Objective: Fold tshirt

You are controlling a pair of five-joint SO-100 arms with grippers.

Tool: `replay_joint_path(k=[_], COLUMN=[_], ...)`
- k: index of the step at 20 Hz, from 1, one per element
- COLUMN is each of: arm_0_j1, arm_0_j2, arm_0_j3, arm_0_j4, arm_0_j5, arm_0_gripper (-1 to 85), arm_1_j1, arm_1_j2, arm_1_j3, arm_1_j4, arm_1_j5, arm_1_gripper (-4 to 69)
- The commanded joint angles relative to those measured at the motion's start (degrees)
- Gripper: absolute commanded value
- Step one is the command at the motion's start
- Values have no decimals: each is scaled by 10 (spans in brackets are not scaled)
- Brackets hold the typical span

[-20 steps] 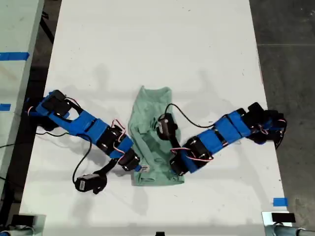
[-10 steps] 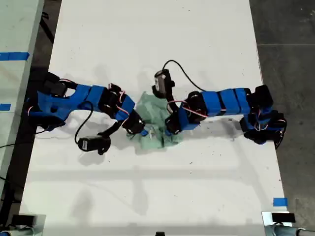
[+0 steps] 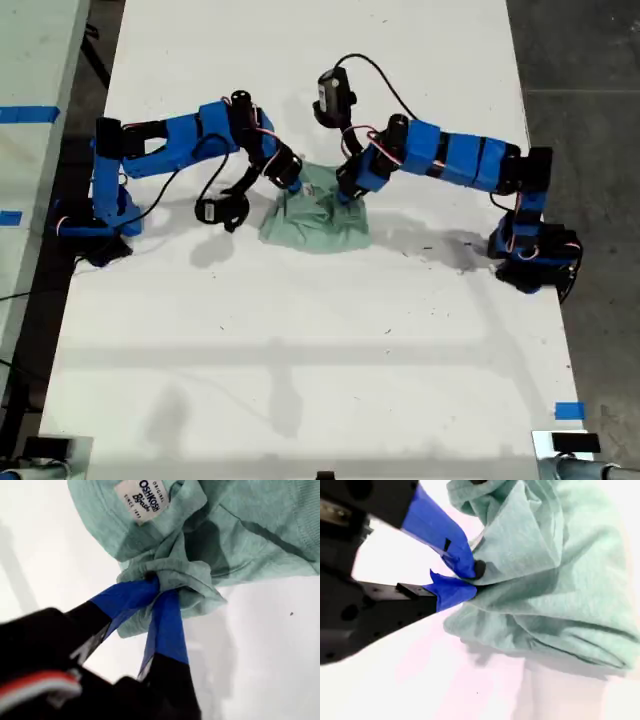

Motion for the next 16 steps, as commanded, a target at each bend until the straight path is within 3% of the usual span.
replay_joint_path(k=[1, 3, 4, 7, 13, 16], arm_0_j1=[-74, -136, -161, -178, -140, -104], arm_0_j2=[-56, -120, -143, -108, 120, 216], arm_0_j3=[-4, -15, -27, -42, -15, 60], arm_0_j4=[-21, -22, -19, 20, 127, 147], arm_0_j5=[-15, -36, -38, -38, -51, -72], arm_0_gripper=[22, 177, 226, 233, 194, 160], arm_1_j1=[41, 83, 98, 110, 127, 127], arm_1_j2=[37, -7, -30, -4, 238, 422], arm_1_j3=[94, 130, 127, 125, 163, 272], arm_1_j4=[-110, -141, -141, -111, 35, 52], arm_1_j5=[-3, 2, 0, 4, 42, 98], arm_1_gripper=[31, 229, 276, 356, 354, 316])
